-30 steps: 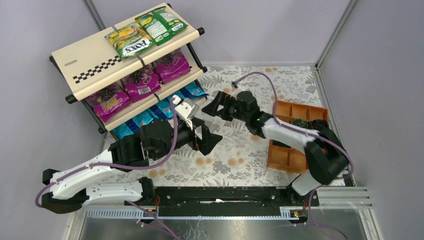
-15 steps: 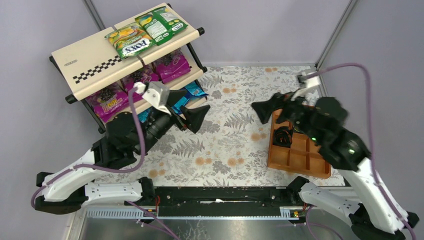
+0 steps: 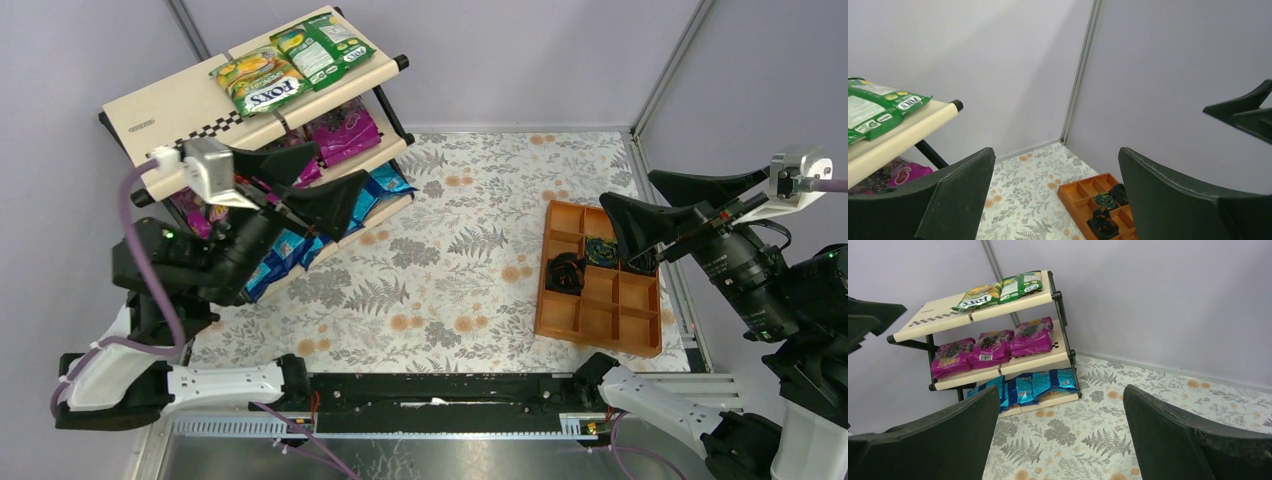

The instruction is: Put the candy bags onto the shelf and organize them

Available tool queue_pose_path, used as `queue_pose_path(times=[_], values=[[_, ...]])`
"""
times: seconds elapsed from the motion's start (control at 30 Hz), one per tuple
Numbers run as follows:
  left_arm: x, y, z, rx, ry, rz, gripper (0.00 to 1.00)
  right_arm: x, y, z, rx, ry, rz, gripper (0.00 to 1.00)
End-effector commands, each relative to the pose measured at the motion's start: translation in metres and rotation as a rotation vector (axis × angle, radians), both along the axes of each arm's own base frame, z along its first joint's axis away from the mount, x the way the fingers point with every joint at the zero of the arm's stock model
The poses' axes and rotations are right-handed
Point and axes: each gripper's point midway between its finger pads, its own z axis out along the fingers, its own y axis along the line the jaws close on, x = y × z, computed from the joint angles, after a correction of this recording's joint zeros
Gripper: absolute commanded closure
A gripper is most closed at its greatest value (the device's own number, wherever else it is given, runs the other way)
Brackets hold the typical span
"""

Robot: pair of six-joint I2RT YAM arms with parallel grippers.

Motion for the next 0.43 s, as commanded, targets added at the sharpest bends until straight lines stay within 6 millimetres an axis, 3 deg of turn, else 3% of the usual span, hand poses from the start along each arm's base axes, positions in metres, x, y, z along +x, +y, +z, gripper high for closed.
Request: queue_pose_path(times=[0.0, 0.4], values=[[-0.009, 0.023, 0.024, -0.06, -0.038, -0.001, 0.01, 0.004, 0.003, 0.001, -0.02, -0.006, 0.001, 0.0], [-0.01, 0.024, 0.025, -0.059, -0.04, -0.005, 0.01, 0.007, -0.003, -0.008, -0.002, -0.003, -0.037, 0.0]])
